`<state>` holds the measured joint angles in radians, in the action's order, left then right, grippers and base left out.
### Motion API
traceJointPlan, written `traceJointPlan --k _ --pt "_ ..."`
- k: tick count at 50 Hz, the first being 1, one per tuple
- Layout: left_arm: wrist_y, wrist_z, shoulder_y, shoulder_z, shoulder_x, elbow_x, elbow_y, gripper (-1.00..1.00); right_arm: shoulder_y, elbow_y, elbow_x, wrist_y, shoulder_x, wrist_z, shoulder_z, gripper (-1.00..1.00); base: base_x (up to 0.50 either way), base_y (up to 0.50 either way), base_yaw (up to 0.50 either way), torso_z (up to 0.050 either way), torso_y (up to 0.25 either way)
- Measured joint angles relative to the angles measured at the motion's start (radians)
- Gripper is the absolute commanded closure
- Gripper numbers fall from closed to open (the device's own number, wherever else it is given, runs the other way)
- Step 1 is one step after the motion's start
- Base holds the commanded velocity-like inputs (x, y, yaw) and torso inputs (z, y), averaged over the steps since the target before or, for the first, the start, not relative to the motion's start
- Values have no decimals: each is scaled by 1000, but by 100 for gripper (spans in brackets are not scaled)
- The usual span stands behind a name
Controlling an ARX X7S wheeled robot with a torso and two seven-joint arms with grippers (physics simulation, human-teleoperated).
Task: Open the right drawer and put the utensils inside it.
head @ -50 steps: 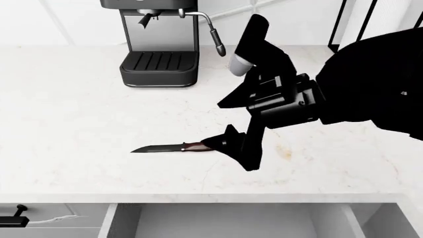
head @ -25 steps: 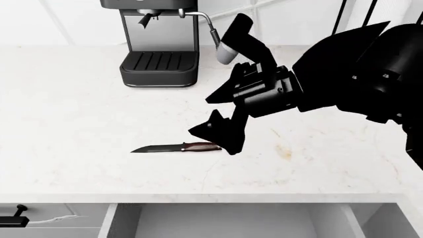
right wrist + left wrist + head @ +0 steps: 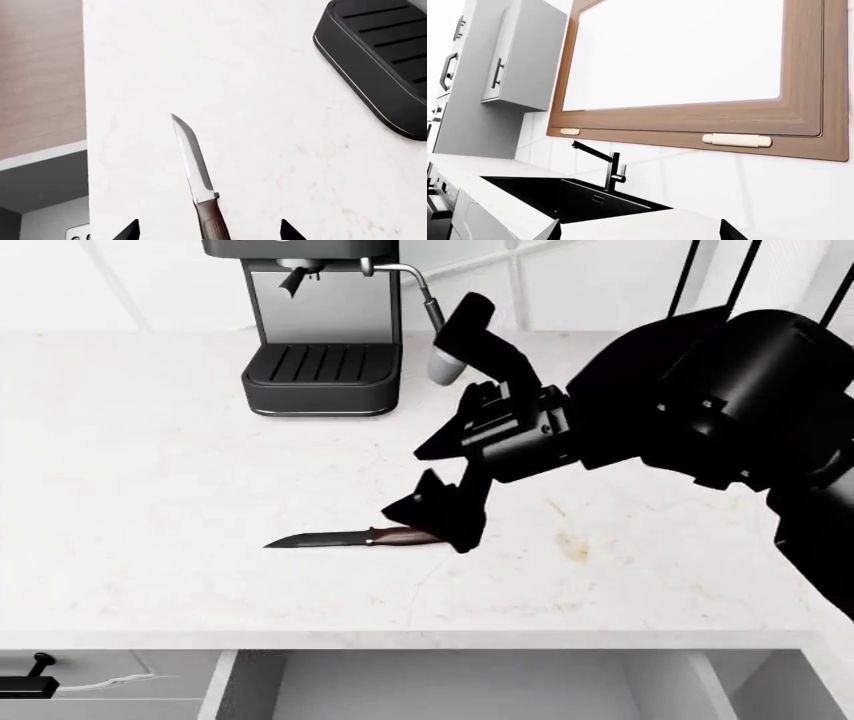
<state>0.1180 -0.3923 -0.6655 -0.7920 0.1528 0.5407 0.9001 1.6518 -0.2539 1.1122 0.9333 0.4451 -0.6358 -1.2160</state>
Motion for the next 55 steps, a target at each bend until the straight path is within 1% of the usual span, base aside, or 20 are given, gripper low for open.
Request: traceJointPlan --k 19,41,55 --pt "-2 -1 1 2 0 -7 0 -100 -29 -69 -45 -46 -46 -44 -33 -100 0 0 0 0 0" --pt "-6 -3 4 9 2 -16 -3 -100 -52 -98 -72 -39 -43 -70 -76 -100 0 0 0 0 0" --pt "-6 -3 4 10 3 -19 -6 -100 -72 -146 -104 -74 -62 -82 -93 -100 0 0 0 0 0"
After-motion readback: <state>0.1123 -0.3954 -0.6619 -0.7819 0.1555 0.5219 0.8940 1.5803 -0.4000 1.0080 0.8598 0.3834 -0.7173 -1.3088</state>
